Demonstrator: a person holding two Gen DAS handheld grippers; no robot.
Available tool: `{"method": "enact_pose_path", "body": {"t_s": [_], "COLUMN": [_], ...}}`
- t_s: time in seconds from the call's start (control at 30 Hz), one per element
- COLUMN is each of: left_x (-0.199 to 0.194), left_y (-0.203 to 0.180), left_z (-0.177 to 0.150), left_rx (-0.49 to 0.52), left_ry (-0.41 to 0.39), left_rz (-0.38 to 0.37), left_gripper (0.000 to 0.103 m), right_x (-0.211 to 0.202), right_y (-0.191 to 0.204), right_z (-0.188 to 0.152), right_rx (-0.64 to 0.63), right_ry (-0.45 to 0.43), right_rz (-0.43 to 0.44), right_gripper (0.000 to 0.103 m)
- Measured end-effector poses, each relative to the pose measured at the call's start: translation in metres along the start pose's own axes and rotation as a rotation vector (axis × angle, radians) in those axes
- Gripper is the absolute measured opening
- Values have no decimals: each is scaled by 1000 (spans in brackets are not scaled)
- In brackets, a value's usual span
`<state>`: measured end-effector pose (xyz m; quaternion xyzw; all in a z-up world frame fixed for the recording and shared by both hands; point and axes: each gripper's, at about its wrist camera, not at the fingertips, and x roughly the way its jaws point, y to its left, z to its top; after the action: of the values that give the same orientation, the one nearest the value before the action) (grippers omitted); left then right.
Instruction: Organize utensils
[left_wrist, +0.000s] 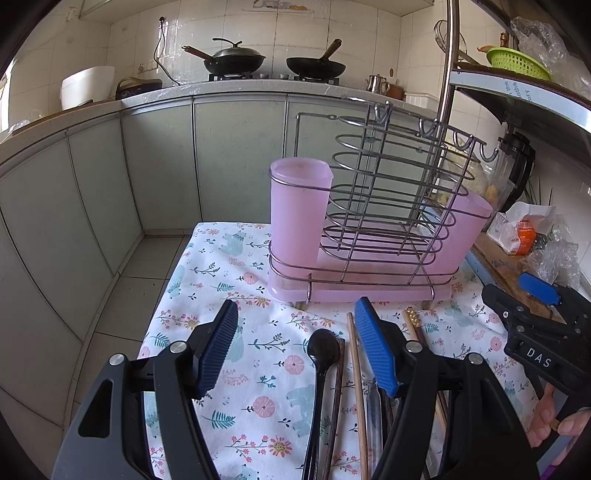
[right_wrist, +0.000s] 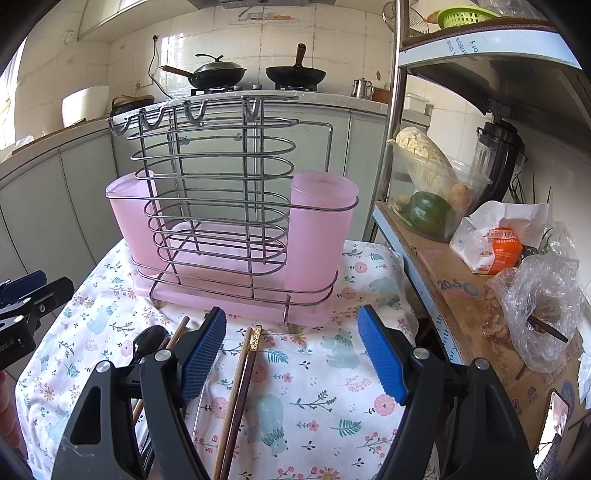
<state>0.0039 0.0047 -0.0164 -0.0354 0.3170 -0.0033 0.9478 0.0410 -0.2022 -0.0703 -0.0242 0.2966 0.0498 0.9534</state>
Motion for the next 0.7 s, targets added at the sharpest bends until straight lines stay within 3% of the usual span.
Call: {"method": "enact_pose_path", "body": {"t_s": [0.43,0.53,0.7], "left_x": [16,22,38], "left_y": [28,29,27], "left_z": [-13,-22,-32], "left_rx": [-29,-14,-8], "left_ry": [103,140,238], "left_rz": [-41,-52,-104], "left_gripper": [66,58,47], "right_x": [11,17,29], "right_y": [-15,-20,-29], "right_z": [-17,-23,-32], "right_rx": [48,74,116], "right_ry": [125,156,218], "right_rz": [68,90,131], "right_gripper": [68,66,55]}}
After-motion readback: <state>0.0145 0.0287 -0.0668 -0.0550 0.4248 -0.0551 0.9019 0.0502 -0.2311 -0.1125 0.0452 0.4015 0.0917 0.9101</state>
